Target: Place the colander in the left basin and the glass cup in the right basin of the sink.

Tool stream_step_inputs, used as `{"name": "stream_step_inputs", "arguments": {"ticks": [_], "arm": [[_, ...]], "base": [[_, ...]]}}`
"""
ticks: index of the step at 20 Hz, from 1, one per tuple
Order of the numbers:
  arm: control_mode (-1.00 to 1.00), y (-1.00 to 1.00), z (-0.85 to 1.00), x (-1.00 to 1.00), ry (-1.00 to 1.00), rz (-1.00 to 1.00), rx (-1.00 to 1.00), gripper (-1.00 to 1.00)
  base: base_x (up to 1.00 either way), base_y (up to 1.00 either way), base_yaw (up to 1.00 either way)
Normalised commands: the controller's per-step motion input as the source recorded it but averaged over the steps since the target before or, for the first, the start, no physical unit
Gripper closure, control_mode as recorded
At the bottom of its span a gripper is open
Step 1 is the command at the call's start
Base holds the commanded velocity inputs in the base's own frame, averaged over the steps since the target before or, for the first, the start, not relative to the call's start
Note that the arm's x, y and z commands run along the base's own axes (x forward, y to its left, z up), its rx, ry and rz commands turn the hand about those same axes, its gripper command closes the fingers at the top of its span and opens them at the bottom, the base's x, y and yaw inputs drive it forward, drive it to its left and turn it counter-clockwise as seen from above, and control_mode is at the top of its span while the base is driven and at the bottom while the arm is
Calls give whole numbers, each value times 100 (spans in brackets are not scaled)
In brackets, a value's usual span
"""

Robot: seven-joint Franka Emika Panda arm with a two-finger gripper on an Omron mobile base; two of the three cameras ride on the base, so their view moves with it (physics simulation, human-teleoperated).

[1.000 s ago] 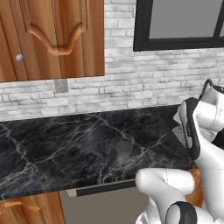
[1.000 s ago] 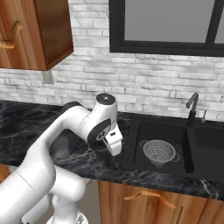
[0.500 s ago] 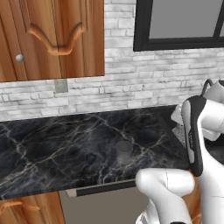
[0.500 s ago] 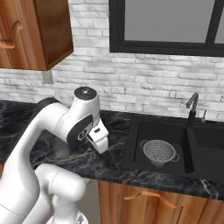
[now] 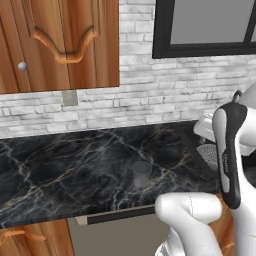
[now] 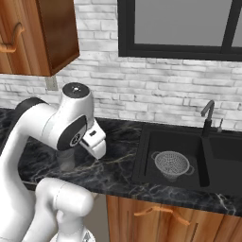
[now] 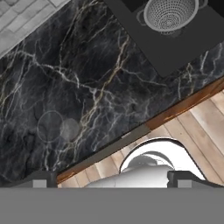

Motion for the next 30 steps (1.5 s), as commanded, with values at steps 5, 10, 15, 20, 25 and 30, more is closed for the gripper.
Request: {"name": "stream_step_inputs", "arguments": {"ticks": [5, 10, 15, 20, 25, 30], "arm": [[-100, 36, 3, 0, 0, 7, -5, -100], [-100, 28, 0, 0, 0, 8, -8, -100], [-100, 25, 0, 0, 0, 11, -8, -100], [-100, 30, -2, 6, 0, 16, -4, -100], [-100, 24, -10, 18, 0, 17, -5, -100], [-100, 2, -16, 34, 0, 17, -3, -100]], "base": [[0, 0, 0], [0, 0, 0], [0, 0, 0], [0, 0, 0], [0, 0, 0], [0, 0, 0]]}}
